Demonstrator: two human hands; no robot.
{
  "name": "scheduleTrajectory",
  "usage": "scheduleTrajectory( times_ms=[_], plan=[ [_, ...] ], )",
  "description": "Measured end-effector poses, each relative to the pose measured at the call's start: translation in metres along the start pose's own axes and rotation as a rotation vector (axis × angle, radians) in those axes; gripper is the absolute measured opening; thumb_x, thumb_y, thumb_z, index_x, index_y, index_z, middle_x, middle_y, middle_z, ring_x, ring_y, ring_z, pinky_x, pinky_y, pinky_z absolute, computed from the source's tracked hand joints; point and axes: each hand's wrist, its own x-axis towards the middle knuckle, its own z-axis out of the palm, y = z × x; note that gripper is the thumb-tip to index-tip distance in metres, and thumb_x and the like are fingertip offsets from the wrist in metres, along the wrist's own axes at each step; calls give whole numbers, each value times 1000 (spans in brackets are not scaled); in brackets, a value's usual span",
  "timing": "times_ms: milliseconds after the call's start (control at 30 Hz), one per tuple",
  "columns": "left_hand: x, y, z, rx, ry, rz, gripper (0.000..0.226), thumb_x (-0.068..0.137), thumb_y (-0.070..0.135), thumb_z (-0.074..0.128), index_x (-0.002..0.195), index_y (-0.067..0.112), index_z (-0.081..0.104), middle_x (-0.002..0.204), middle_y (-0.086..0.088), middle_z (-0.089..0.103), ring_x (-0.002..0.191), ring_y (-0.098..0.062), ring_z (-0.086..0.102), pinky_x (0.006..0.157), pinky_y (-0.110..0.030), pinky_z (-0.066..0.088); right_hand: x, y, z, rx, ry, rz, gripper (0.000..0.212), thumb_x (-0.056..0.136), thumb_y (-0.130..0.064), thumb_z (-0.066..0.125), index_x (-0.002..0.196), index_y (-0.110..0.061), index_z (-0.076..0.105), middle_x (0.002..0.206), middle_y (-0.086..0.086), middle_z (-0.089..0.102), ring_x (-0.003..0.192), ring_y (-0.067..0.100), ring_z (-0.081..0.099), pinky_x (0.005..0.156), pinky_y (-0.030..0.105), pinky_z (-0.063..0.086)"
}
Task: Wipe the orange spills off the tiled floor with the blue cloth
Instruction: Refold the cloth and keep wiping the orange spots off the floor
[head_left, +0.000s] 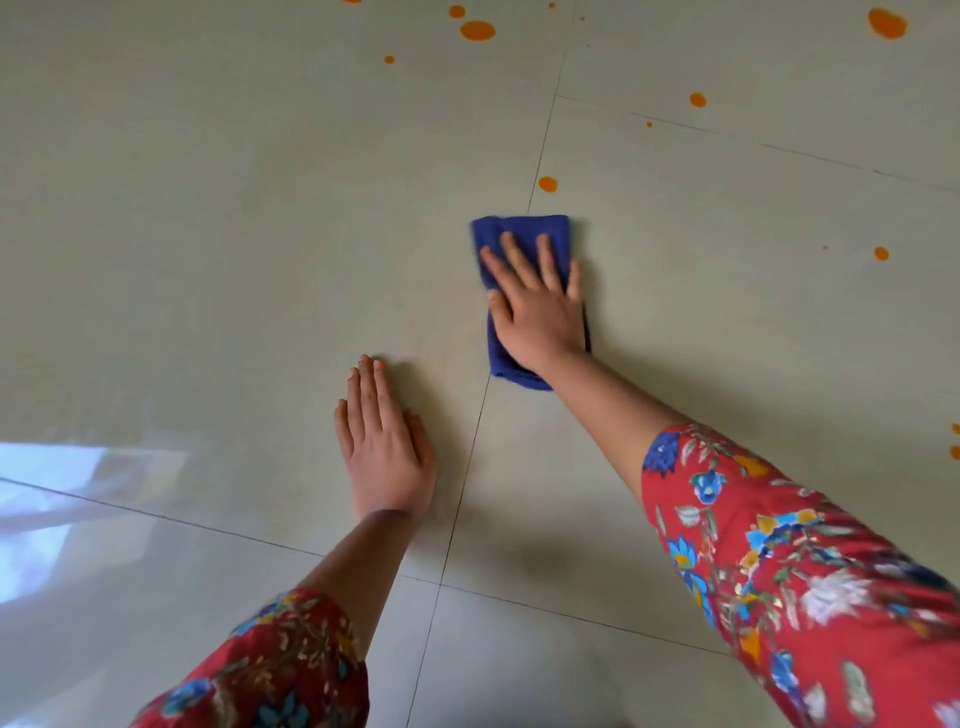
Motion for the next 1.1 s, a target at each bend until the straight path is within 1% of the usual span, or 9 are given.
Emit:
scheduleTrajectory(
  times_ms=[67,200,267,433,567,767,867,1000,1100],
  plan=[
    [-1,0,-1,-9,3,-9,62,93,17,33,151,3,19,160,-11,20,148,-27,15,119,-39,7,-9,-9,2,-4,4,19,53,101,-44,24,153,-39,14,163,-13,9,151,26,3,119,55,7],
    [-1,0,-4,-79,32,-15,60,92,14,34,150,1,22,159,-11,22,148,-27,18,119,-37,7,-77,-26,21,-47,-46,-618,50,101,-42,24,151,-41,23,161,-12,20,149,25,17,117,50,13],
    [-1,-1,-4,-92,36,-31,60,92,14,34,150,1,23,158,-11,23,148,-27,18,119,-37,6,-66,-29,19,-59,-70,-665,49,101,-42,25,150,-42,25,160,-14,22,149,22,18,117,46,14],
    [-2,0,-3,-73,18,-26,61,93,15,32,152,4,19,160,-8,19,149,-24,14,119,-36,4,28,-15,0,21,-11,-102,56,100,-45,29,153,-39,12,161,-16,14,151,22,6,119,51,10],
    [-3,-2,-3,-99,17,-19,61,93,15,32,152,5,20,160,-7,20,149,-22,14,120,-36,3,-15,28,5,14,80,224,53,101,-47,29,152,-40,19,162,-16,14,151,26,6,117,54,8],
    [-1,-3,-9,-328,91,-21,61,85,2,37,147,6,35,156,-7,29,145,-21,24,121,-42,15,-19,24,4,-22,29,261,53,99,-46,30,151,-41,21,163,-10,9,151,31,2,116,58,9],
    [1,-9,-16,-510,147,-83,56,87,-1,34,142,6,43,154,-6,34,144,-18,29,118,-43,25,17,-15,2,-25,-9,98,54,100,-45,26,153,-41,14,164,-10,4,150,32,-1,117,59,6],
    [4,-39,-34,-295,160,37,48,89,3,41,136,1,50,147,-12,44,136,-28,42,113,-39,32,-41,-71,19,-72,-65,-470,55,99,-42,27,153,-37,19,163,-9,13,151,27,9,118,50,13],
    [11,-63,-40,-158,128,-28,51,88,6,41,138,6,48,149,-10,43,136,-30,41,113,-43,31,-103,-35,22,-50,-142,-786,53,99,-40,29,152,-37,23,162,-11,18,150,18,15,117,41,13]
  ],
)
